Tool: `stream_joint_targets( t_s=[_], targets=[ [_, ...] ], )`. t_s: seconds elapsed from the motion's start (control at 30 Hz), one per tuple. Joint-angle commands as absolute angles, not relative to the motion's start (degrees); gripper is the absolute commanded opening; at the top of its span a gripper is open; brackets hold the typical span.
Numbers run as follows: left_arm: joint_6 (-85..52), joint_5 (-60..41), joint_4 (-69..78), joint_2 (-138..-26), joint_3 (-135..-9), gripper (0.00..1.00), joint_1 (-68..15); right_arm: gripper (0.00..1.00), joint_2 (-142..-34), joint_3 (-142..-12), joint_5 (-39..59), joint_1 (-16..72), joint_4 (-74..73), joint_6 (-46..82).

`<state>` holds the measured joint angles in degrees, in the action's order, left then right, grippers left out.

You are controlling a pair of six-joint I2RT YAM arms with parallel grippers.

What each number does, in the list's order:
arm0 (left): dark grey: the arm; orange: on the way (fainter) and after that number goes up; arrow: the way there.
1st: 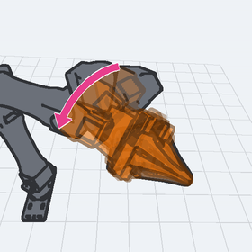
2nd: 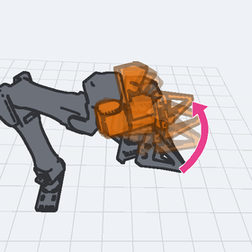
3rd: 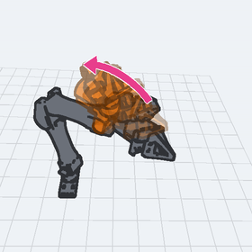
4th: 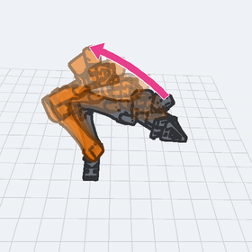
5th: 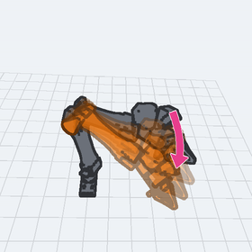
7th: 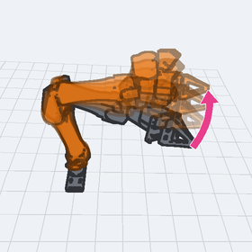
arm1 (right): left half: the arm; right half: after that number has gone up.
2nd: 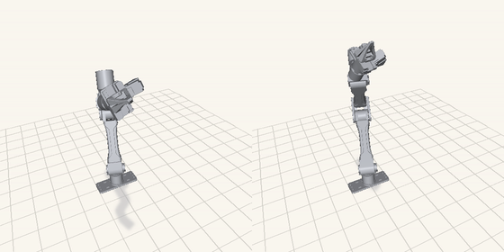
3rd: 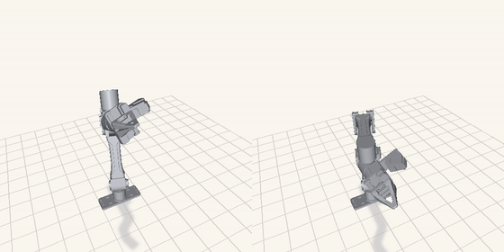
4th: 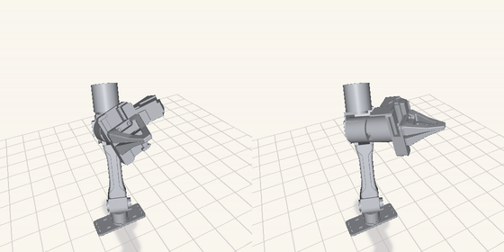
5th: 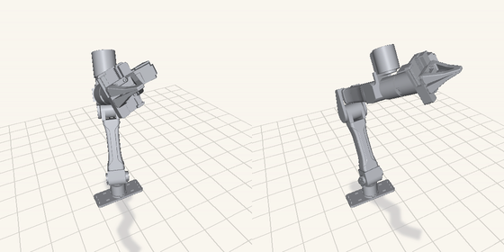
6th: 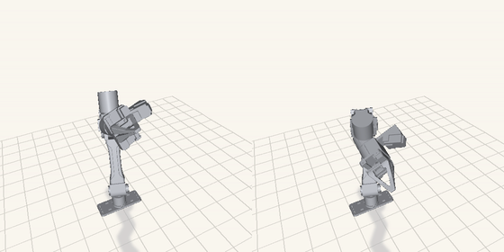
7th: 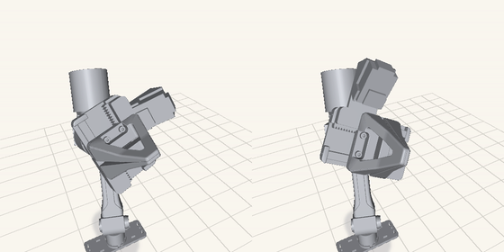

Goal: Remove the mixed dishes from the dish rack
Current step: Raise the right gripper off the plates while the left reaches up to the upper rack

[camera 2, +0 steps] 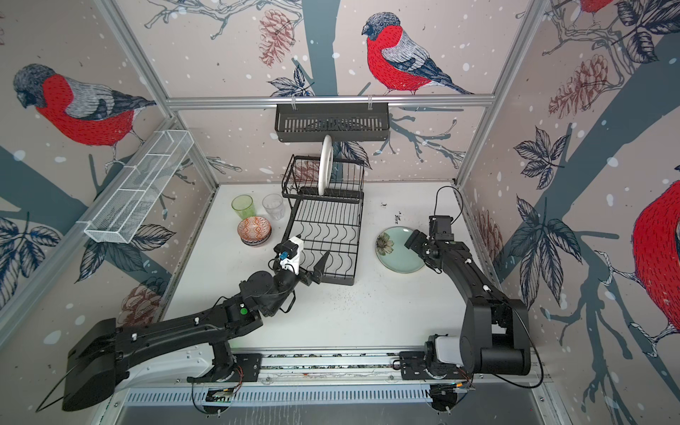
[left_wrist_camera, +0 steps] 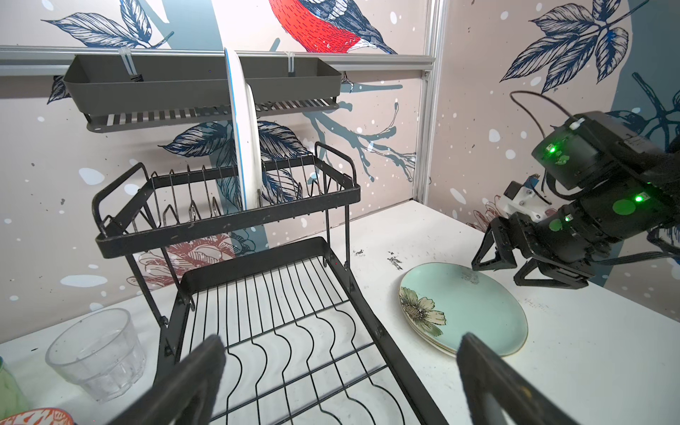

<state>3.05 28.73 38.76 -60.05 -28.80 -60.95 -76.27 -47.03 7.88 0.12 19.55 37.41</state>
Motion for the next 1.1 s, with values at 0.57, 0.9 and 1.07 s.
stream_joint_targets(
  t_s=[0.57, 0.9, 1.07],
  targets=[
    [0.7, 26.7, 41.0, -61.8, -30.0, 0.98, -60.7, 0.85, -63.6, -48.9, 2.2, 17.7, 13.2, 39.4],
    [-3.1, 24.3, 37.8, -62.5, -35.3, 0.98, -60.5, 0.87, -55.0, -44.9, 1.4, 22.7, 6.9, 36.8],
    [-3.9, 24.2, 35.7, -64.9, -40.1, 0.98, -60.2, 0.88, -51.7, -41.4, 1.7, 25.0, 2.4, 37.0]
  ],
)
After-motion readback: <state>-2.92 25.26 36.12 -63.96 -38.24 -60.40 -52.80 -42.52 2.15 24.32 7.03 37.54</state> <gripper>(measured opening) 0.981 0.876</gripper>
